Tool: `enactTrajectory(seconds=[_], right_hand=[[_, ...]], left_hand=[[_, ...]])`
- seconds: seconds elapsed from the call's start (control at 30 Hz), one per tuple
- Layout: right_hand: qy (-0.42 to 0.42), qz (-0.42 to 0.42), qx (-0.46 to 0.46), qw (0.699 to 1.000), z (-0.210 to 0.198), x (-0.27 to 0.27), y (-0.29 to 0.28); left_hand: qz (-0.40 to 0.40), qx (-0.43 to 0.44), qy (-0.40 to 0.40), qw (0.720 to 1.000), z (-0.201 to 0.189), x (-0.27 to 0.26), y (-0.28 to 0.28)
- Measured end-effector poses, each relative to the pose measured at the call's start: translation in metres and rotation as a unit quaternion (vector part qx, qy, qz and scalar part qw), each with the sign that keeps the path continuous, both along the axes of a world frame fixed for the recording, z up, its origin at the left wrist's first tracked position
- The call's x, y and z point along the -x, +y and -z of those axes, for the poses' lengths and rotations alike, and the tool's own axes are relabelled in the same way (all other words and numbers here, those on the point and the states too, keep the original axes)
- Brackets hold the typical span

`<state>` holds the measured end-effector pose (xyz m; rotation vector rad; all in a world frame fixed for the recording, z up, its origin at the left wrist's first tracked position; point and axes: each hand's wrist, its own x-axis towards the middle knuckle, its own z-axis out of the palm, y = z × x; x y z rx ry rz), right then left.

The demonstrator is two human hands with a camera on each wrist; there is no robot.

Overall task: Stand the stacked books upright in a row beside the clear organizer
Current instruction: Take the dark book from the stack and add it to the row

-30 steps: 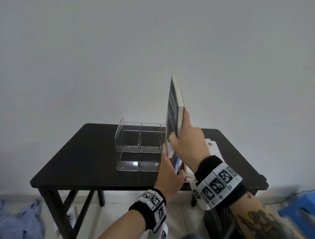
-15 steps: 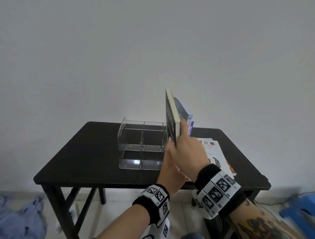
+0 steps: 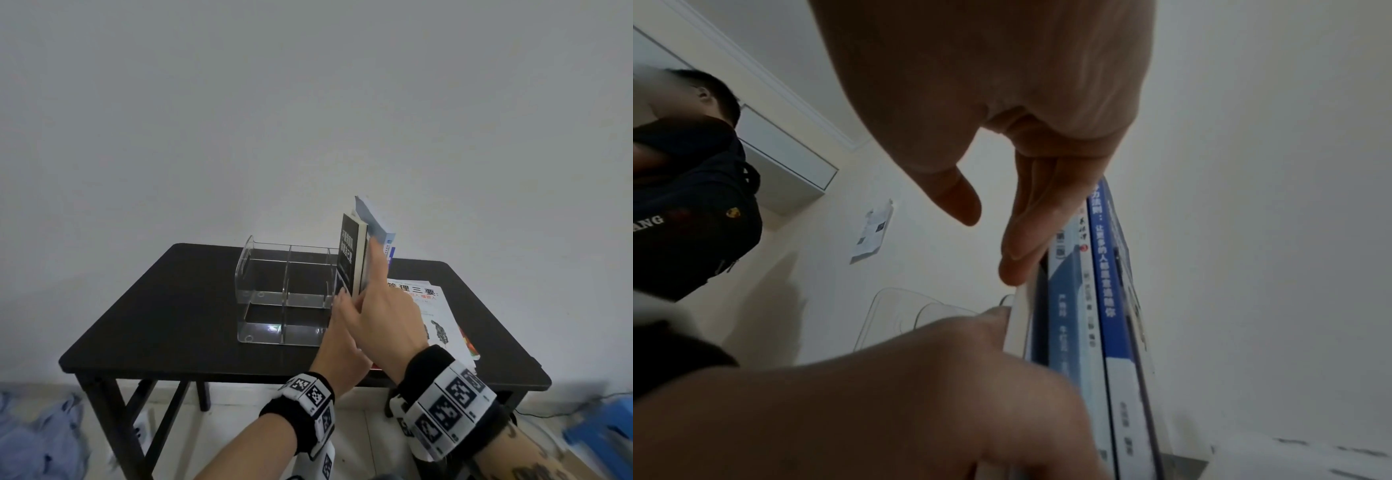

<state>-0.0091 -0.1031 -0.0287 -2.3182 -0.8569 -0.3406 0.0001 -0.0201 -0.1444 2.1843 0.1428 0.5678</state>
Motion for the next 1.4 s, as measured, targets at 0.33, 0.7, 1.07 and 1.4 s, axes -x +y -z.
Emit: enactTrajectory(seconds=[0.33,0.7,1.07,1.4], right_hand=[[-0.230,0.054,-0.069,0.969,-0.016,-0.005,-0.003],[-0.241,0.046,0.034,0.969,-0.030,-0.024,0.014],[-0.191,0.057,0.046,0.979,-0.022,-0.022,0.015],[-0.101,0.001,0.041,0.994,-0.009,-0.030,0.004]], left_hand=[[-0.015,0.145,0.042,0.988,-0.010,0.018,-0.002],[-0.057,0.056,0.085,0.993,0.005,0.027,-0.007],[-0.084,0.164,0.035,0.982,-0.020,0.014,-0.017],[-0.041,0.262,0.031,0.964,0.009,-0.031,0.000]])
